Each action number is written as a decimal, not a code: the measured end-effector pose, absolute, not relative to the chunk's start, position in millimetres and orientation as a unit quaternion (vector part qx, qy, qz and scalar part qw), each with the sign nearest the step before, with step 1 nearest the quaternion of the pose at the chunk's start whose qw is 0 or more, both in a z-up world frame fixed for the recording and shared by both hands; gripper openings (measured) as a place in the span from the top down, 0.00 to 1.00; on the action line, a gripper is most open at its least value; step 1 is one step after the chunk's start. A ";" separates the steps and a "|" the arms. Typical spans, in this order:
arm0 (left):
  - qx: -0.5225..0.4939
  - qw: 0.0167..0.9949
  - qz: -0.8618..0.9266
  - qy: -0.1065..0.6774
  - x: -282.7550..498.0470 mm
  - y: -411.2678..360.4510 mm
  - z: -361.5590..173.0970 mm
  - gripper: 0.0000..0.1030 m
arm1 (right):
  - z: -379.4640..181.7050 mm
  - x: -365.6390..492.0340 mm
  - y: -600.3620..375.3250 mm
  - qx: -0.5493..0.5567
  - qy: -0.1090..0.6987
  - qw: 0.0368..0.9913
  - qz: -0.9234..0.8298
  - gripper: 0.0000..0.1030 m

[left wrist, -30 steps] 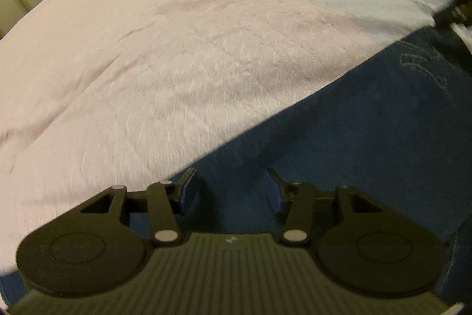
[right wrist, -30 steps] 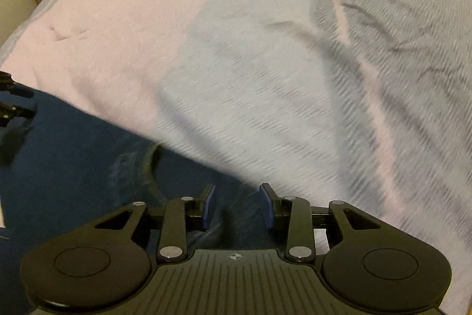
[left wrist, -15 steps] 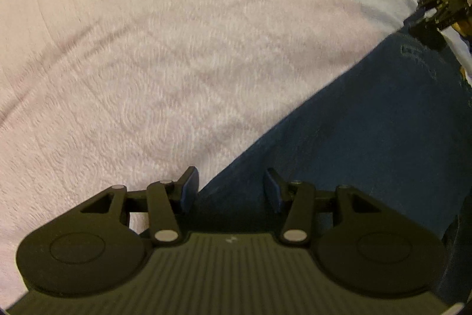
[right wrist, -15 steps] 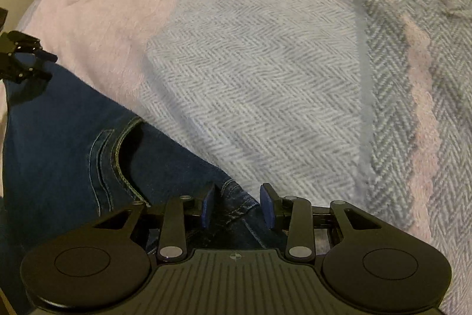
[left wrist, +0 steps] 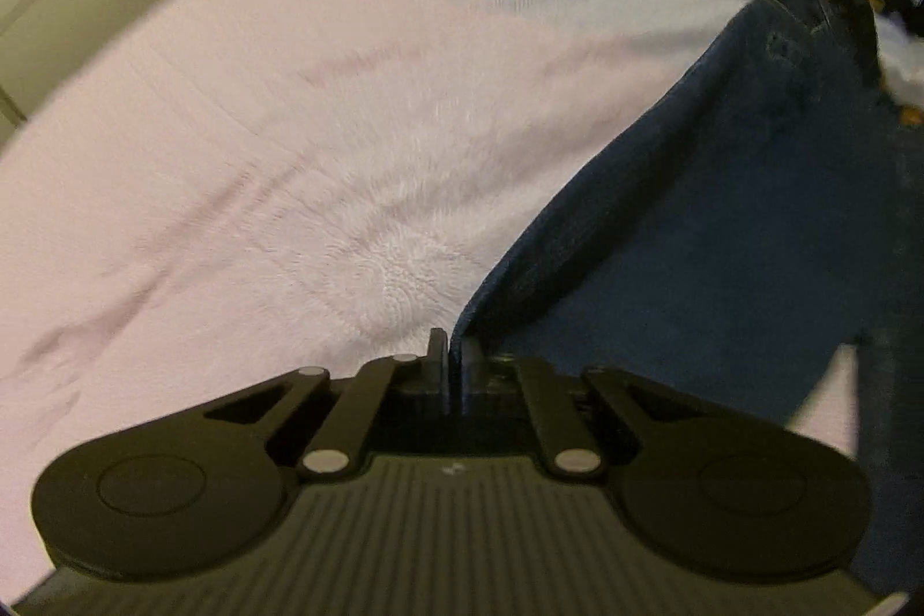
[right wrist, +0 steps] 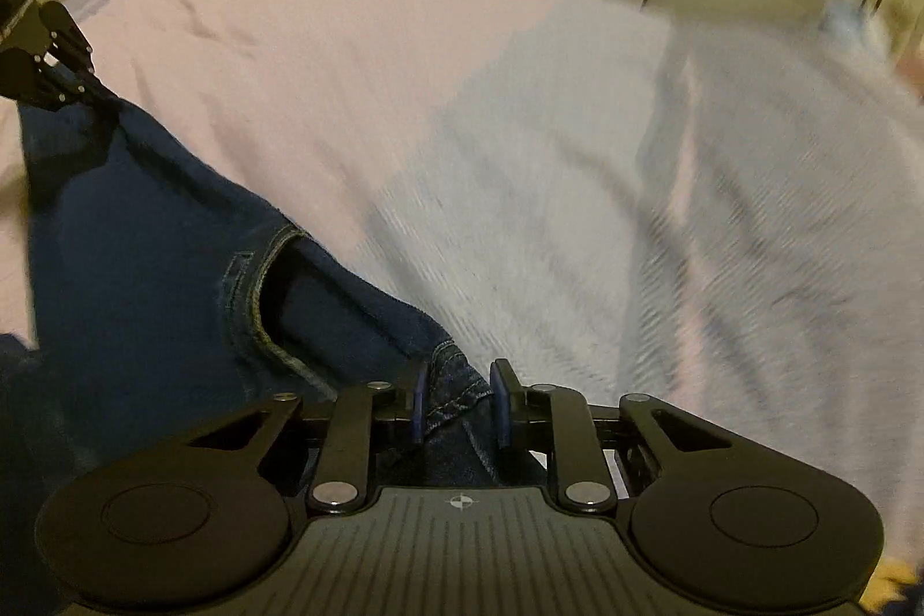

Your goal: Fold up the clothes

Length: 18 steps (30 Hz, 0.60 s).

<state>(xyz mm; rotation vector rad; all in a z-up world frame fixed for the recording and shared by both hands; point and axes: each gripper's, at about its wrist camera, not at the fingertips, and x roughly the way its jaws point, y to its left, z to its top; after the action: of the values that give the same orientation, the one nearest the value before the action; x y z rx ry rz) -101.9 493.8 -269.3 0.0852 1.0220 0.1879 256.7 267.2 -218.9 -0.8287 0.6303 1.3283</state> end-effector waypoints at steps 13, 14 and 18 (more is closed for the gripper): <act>-0.159 0.803 0.163 0.551 -293.3 293.3 -294.9 0.91 | -264.4 16.7 77.8 -0.535 0.296 0.648 0.454 0.82; -0.184 0.788 0.166 0.564 -298.4 285.7 -305.4 0.91 | -281.7 8.0 71.3 -0.556 0.314 0.638 0.431 0.82; -0.262 0.772 0.188 0.548 -321.5 272.8 -307.7 0.69 | -296.5 6.5 48.1 -0.510 0.383 0.680 0.362 0.82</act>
<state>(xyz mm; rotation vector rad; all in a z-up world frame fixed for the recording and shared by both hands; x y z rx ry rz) -321.5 272.8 -307.7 -0.5679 1.1868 0.4084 6.5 48.1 -296.5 -1.1437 0.8595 0.8114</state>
